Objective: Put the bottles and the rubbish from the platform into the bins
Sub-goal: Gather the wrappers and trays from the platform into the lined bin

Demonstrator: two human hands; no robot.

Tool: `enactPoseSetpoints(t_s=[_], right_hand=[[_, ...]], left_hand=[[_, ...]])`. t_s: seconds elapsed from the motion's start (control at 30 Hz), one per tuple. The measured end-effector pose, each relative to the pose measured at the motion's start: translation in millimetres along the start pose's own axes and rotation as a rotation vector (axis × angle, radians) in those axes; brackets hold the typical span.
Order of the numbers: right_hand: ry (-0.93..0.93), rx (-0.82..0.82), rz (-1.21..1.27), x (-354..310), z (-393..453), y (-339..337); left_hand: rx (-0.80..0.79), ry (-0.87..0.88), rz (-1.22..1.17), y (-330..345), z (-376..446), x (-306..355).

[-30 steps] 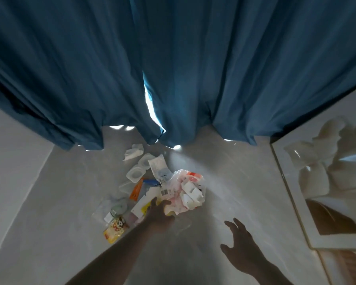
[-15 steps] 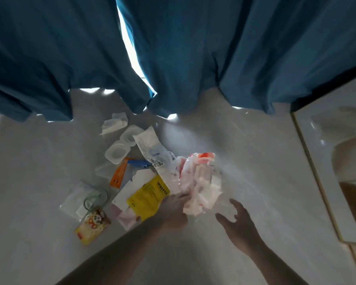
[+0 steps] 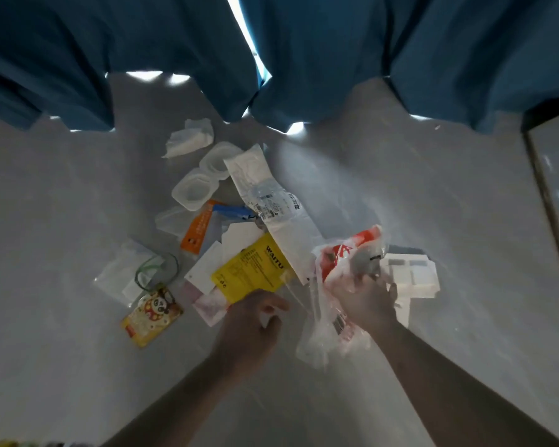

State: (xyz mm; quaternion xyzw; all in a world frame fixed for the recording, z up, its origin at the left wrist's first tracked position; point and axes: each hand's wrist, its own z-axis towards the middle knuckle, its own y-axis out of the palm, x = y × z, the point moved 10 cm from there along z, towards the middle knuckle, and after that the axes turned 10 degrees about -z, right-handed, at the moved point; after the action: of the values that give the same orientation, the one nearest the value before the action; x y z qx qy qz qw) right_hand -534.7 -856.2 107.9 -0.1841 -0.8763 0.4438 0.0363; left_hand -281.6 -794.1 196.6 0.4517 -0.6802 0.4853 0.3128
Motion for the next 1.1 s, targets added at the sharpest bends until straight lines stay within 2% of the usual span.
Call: enactPoseSetpoints(t_s=[0.1, 0.17, 0.27, 0.3, 0.37, 0.43, 0.53, 0.63, 0.73, 0.8, 0.9, 1.0, 1.1], right_hand=[[-0.152, 0.132, -0.175, -6, -19, -20], [-0.209, 0.164, -0.028, -3, -37, -33], [-0.222, 0.009, 0.286, 17, -59, -27], [-0.217, 0.014, 0.335, 25, -63, -31], [-0.139, 0.134, 0.402, 56, -57, -49], [0.057, 0.237, 0.424, 97, -39, -63], [0.375, 0.137, 0.491, 142, -2, -41], [0.402, 0.067, 0.345, 143, 23, -23], [0.404, 0.096, 0.212, 144, 27, -14], [0.343, 0.122, 0.185, 145, 24, -9], [0.244, 0.138, 0.105, 158, 18, -8], [0.186, 0.071, -0.012, 182, 10, -1], [0.086, -0.034, -0.006, 184, -2, 4]], left_hand=[[0.041, -0.154, -0.041, -3, 11, -20], [-0.03, -0.234, -0.072, 18, 13, -17], [-0.14, -0.325, -0.116, 62, 7, -12], [-0.15, -0.333, -0.13, 75, 4, -10], [-0.111, -0.335, -0.128, 91, 1, -9], [-0.022, -0.342, -0.075, 96, 3, -13], [0.067, -0.341, 0.035, 100, 1, -8], [0.136, -0.288, 0.103, 98, 8, -2], [0.146, -0.237, 0.066, 100, 21, -11], [0.149, -0.246, 0.018, 99, 26, -21], [0.125, -0.23, 0.066, 94, 28, -29], [0.078, -0.201, 0.103, 86, 20, -16], [0.033, -0.17, 0.18, 73, 19, -1]])
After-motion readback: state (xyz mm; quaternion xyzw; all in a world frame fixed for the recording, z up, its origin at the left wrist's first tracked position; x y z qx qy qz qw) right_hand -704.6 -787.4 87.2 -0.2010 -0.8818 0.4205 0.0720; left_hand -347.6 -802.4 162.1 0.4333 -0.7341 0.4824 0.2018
